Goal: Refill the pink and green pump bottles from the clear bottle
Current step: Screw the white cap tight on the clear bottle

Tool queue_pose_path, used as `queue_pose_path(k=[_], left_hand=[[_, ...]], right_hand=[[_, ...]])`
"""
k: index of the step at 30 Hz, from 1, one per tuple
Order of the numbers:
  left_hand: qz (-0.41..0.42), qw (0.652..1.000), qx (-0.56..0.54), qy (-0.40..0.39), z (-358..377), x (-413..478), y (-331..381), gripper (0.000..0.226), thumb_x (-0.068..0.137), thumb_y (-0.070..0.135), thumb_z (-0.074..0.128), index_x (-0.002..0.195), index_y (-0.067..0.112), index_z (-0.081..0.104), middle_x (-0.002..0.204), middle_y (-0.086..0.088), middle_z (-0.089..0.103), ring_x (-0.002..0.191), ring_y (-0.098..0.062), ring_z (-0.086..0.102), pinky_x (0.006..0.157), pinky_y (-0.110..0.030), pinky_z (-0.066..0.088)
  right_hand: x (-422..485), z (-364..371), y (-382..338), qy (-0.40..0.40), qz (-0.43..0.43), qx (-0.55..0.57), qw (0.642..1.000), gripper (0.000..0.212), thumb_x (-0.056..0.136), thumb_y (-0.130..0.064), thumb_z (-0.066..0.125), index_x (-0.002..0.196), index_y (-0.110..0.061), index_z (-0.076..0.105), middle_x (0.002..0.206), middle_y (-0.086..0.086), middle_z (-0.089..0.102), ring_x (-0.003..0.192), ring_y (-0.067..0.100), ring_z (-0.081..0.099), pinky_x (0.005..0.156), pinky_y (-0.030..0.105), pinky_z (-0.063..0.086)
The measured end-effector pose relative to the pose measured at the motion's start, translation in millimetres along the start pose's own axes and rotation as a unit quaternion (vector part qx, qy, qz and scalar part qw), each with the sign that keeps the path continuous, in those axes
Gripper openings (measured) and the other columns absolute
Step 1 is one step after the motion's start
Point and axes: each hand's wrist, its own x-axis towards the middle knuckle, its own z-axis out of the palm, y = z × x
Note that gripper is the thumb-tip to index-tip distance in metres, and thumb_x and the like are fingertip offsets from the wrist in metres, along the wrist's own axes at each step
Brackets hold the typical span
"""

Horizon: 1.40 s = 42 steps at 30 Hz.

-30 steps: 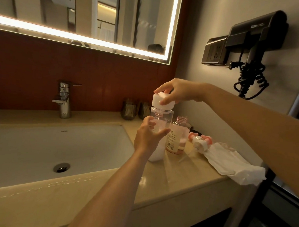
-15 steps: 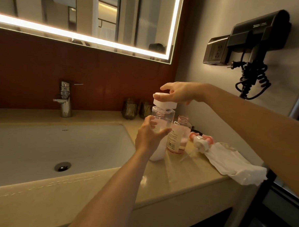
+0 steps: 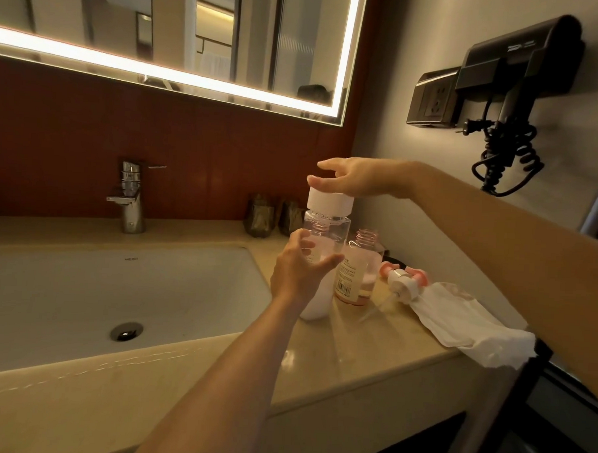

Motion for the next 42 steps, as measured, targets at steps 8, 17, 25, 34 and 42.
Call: queue_pose_path(k=[8,17,25,34,42], left_hand=[[0.001,1.000,-0.005,-0.004,0,0,-1,0.076,0.069,0.049,0.073,0.131,0.018,0.041,0.122,-0.002,0.058,0.109,-0.018,0.055,0.087,-0.034,0.050],[0.006,1.000,-0.001,0.000,1,1,-3,0.075,0.069,0.050,0.073,0.129,0.018,0.042,0.120,-0.001,0.059,0.108,-0.018,0.056,0.087,-0.036,0.050],[0.008,1.000,0.004,0.003,1,0,-3,0.076,0.069,0.051,0.073,0.131,0.019,0.041,0.121,0.000,0.059,0.108,-0.018,0.056,0.087,-0.036,0.050],[0.012,1.000,0.004,0.001,0,-2,-1,0.074,0.071,0.049,0.073,0.130,0.019,0.041,0.121,0.000,0.058,0.108,-0.016,0.055,0.086,-0.032,0.048],[0.015,1.000,0.014,0.011,1,-1,-2,0.076,0.070,0.052,0.071,0.131,0.019,0.040,0.121,0.000,0.059,0.108,-0.016,0.055,0.086,-0.034,0.050]], right_hand=[[2,10,-1,0.061,0.014,-0.107,0.992,0.075,0.083,-0.065,0.041,0.140,-0.016,0.036,0.143,0.009,0.040,0.126,0.027,0.043,0.095,0.037,0.043],[-2,7,1,0.058,-0.044,-0.087,0.994,0.059,0.087,-0.049,0.053,0.135,-0.017,0.042,0.134,0.005,0.049,0.119,0.022,0.049,0.088,0.029,0.044],[2,6,5,0.056,0.027,-0.084,0.995,0.075,0.081,-0.067,0.043,0.143,-0.026,0.029,0.151,0.007,0.024,0.135,0.030,0.030,0.105,0.046,0.034],[4,20,4,0.110,-0.007,-0.173,0.979,0.075,0.079,-0.075,0.029,0.122,-0.018,0.051,0.112,0.003,0.059,0.093,0.017,0.054,0.074,0.029,0.046],[-4,-1,7,-0.073,-0.031,-0.053,0.995,0.069,0.087,-0.039,0.059,0.145,-0.030,0.022,0.149,0.002,0.027,0.132,0.024,0.033,0.103,0.034,0.036]])
